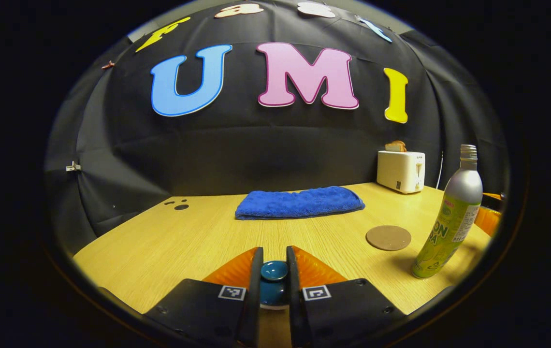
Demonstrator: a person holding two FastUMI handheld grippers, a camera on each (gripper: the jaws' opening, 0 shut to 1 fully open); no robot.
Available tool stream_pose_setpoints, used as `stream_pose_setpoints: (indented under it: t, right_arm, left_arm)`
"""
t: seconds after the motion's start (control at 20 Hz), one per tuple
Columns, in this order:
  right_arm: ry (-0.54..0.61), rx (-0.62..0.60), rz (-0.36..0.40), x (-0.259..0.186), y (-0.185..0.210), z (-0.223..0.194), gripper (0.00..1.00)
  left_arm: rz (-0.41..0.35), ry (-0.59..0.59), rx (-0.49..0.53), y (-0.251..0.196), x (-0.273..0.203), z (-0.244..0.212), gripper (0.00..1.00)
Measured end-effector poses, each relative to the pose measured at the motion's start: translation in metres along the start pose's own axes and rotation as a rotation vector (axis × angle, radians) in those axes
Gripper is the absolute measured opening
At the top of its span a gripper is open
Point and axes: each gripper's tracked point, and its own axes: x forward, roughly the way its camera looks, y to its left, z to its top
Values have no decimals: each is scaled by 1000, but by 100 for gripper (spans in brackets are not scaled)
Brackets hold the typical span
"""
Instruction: Open the teacup lid with one hand, grasp the water bottle and pour water into the teacup with the other hand; after pouring, place the water bottle on the coaster and then close the teacup lid.
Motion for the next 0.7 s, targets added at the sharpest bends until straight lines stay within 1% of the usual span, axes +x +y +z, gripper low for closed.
stream_pose_setpoints:
  t: [0.1,0.15,0.25,0.3,0.4,0.45,0.55,0.7]
  right_arm:
    - [0,0,13,-2,3,-1,98]
    - [-5,0,27,-3,6,1,98]
    - [2,10,30,-7,4,-1,98]
    - [20,48,43,-10,7,-2,98]
    - [28,87,76,-17,18,4,98]
    - [21,83,95,-21,24,11,99]
    - [1,64,126,-33,35,25,98]
    - [-10,14,159,-47,54,38,98]
  left_arm:
    - [-11,-18,-29,-1,-2,2,28]
    - [-8,-27,-37,1,-6,4,28]
    - [7,-57,-51,10,-15,13,28]
    - [14,-77,-65,16,-21,20,28]
    - [26,-117,-78,29,-39,36,28]
    - [31,-130,-79,34,-44,40,28]
    - [18,-144,-99,38,-54,43,28]
    - [20,-149,-116,49,-61,41,28]
